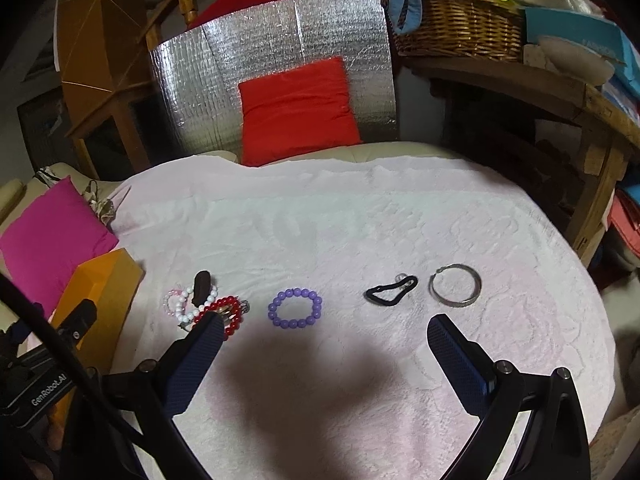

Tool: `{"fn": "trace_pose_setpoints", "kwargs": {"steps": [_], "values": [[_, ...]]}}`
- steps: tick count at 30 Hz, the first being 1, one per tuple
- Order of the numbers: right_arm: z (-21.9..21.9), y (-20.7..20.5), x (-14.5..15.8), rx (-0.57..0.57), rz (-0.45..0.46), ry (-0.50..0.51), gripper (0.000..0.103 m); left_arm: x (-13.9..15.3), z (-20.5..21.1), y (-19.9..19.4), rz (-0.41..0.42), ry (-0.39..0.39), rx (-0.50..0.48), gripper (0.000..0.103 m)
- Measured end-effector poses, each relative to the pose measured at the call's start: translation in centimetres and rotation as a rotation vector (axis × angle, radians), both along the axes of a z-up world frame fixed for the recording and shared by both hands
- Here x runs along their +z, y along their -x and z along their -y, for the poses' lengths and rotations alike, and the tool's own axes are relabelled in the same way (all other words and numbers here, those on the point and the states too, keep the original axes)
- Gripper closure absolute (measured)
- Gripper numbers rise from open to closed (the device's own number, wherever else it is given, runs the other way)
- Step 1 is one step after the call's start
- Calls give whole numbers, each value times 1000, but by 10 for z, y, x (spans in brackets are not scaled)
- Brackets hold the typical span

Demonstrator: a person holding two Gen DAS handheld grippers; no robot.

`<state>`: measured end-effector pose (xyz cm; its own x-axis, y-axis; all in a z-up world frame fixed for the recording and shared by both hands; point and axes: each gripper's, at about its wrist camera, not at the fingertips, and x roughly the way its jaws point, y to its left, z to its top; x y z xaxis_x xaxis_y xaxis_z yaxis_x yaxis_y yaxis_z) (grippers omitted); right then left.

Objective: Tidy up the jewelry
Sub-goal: 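Move both tools toward the row of jewelry on the white cloth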

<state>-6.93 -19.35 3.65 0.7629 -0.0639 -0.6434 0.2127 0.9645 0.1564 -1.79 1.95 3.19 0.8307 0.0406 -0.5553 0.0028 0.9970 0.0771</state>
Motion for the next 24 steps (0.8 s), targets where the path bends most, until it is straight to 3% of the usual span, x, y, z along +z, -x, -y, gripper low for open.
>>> {"fn": "trace_pose_setpoints", "kwargs": {"steps": [13,24], "values": [[-2,-8,-2,57,-3,-29,0,-8,3,-15,-57,-72,9,0],[-3,-12,-4,79,-6,-22,0,-13,2,-17,-47,-57,9,0]]}}
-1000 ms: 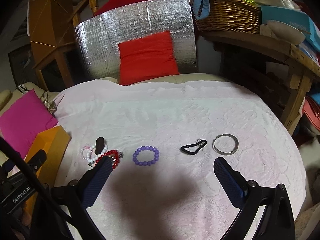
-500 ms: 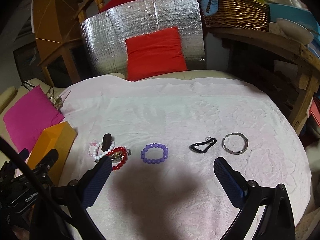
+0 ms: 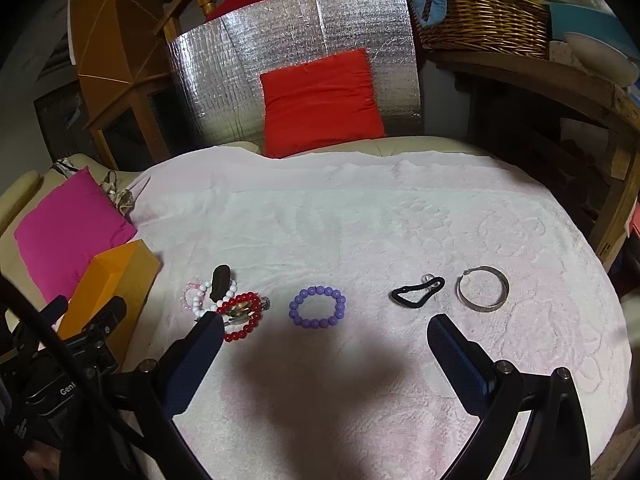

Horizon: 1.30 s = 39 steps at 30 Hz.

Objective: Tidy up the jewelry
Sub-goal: 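Move both tools toward the row of jewelry on the white cloth, then close the right tool on the silver open bangle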

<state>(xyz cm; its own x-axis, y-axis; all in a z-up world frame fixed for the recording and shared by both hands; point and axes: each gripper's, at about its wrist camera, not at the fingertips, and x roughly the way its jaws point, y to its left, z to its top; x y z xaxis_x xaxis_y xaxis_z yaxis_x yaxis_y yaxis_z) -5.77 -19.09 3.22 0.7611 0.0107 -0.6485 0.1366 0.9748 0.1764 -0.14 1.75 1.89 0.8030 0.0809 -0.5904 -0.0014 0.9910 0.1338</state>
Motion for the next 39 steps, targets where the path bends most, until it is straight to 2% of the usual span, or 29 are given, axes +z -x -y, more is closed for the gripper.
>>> {"fn": "trace_pose_setpoints", "kwargs": {"steps": [6,12,15,20,25,27,29,30,33,35,38,39], "values": [[7,0,-1,-14,1,2,0,-2,-10,-6,-22,21,-12,0],[47,-4,-8,-80,-11,-50,1,-8,-40,-26,-26,131,-43,0],[79,-8,-15,-122,-27,-113,4,-14,-42,-38,-47,172,-87,0],[134,-13,-32,-200,-75,-248,10,-25,-20,-61,-95,224,-163,0],[171,-21,-53,-251,-127,-389,17,-34,12,-90,-128,229,-210,2],[179,-26,-58,-261,-141,-417,19,-40,22,-102,-152,234,-223,9],[186,-31,-61,-264,-148,-432,22,-46,33,-113,-176,244,-248,25],[188,-32,-63,-270,-148,-438,24,-49,38,-118,-189,251,-259,28],[198,-39,-69,-294,-156,-446,31,-60,46,-129,-226,255,-254,46],[206,-45,-75,-311,-173,-436,37,-67,47,-132,-261,271,-259,67],[212,-55,-83,-338,-205,-403,44,-72,46,-133,-277,253,-255,83],[212,-58,-84,-338,-215,-392,46,-72,45,-133,-279,251,-256,84]]}}
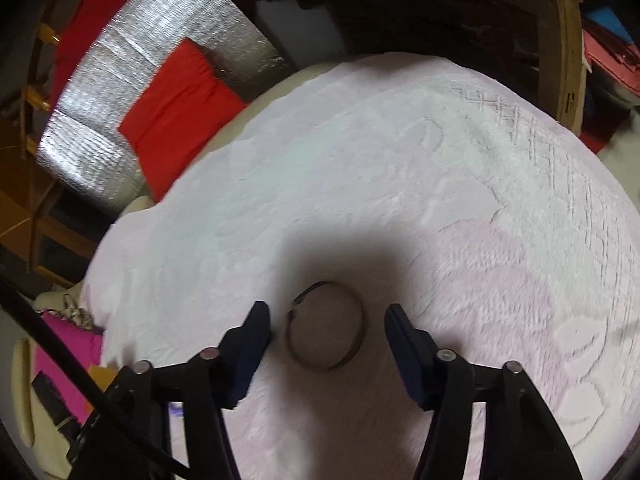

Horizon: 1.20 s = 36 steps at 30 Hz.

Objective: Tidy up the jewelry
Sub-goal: 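Close the right tool on the silver open bangle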

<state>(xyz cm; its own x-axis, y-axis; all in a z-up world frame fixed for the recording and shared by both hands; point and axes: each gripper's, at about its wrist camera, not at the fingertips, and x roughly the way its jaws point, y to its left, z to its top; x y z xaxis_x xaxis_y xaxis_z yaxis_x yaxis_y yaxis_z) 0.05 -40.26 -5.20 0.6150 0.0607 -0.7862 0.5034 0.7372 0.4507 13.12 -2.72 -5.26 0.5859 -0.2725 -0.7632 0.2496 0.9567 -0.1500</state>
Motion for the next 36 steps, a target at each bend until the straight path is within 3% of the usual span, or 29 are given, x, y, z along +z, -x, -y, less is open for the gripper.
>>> {"fn": "trace_pose_setpoints", "kwargs": {"steps": [2,7,9,14,16,18,19,26,36], "values": [[-1,-8,-5,3,-42,43,49,0,-3,1,-3,10,-7,96],[-12,-21,-7,64,-56,131,51,3,-7,5,-1,19,-30,99],[-16,-22,-8,86,-56,107,33,6,-10,4,5,25,-34,100],[-37,-27,-10,117,-107,231,32,18,-30,9,23,58,-18,100],[-45,-31,-14,132,-145,309,38,22,-36,12,29,73,-14,100],[-56,-33,-17,146,-181,433,58,26,-43,15,41,83,-9,100],[-59,-33,-18,145,-190,466,61,28,-46,17,47,84,-9,100],[-52,-26,-10,116,-178,467,90,45,-63,34,66,114,6,100],[-28,-7,21,84,-28,289,93,69,-73,84,126,135,-3,100]]}}
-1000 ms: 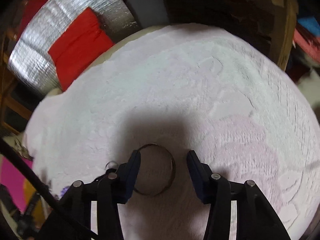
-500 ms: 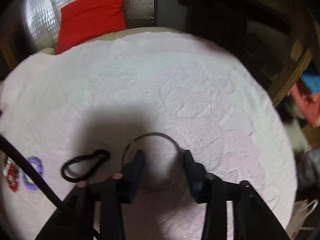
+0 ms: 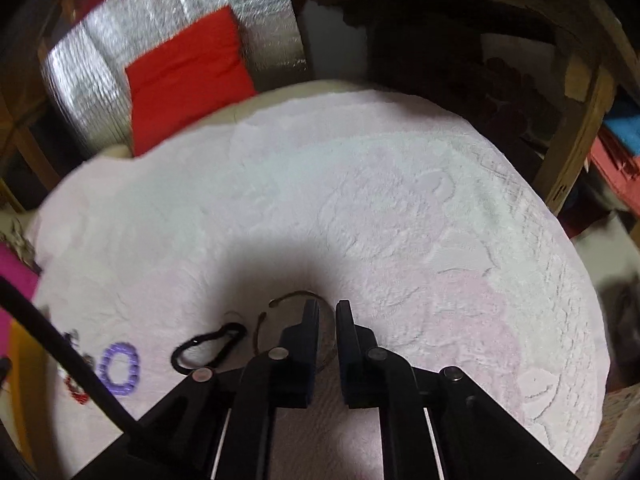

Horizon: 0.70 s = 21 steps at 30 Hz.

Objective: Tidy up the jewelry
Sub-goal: 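Close the right tool on the silver open bangle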

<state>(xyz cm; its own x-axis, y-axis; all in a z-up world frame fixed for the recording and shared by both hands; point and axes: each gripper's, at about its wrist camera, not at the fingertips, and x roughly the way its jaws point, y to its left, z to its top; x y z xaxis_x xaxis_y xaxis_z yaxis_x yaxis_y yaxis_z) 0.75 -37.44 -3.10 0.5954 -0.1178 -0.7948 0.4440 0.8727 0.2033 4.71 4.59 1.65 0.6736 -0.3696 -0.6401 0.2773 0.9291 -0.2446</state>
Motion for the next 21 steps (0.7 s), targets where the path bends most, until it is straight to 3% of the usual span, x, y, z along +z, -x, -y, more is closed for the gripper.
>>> {"fn": "trace_pose_setpoints", "kwargs": {"steps": [5,7,8,9,10,13,21], "values": [[12,6,5,-8,25,-65,93,13,-3,17,44,-1,12,100],[11,7,6,11,22,-101,85,10,-2,19,43,-16,15,100],[9,5,5,35,7,-112,62,9,-2,20,38,-18,13,100],[5,4,5,54,-4,-108,26,5,-1,19,28,-23,7,100],[1,6,6,68,0,-95,15,3,0,18,19,-27,3,100],[-19,5,8,179,17,23,14,-4,3,15,4,-41,-5,100],[-60,-16,-34,361,-103,277,15,-10,16,13,-3,-60,-32,100]]}}
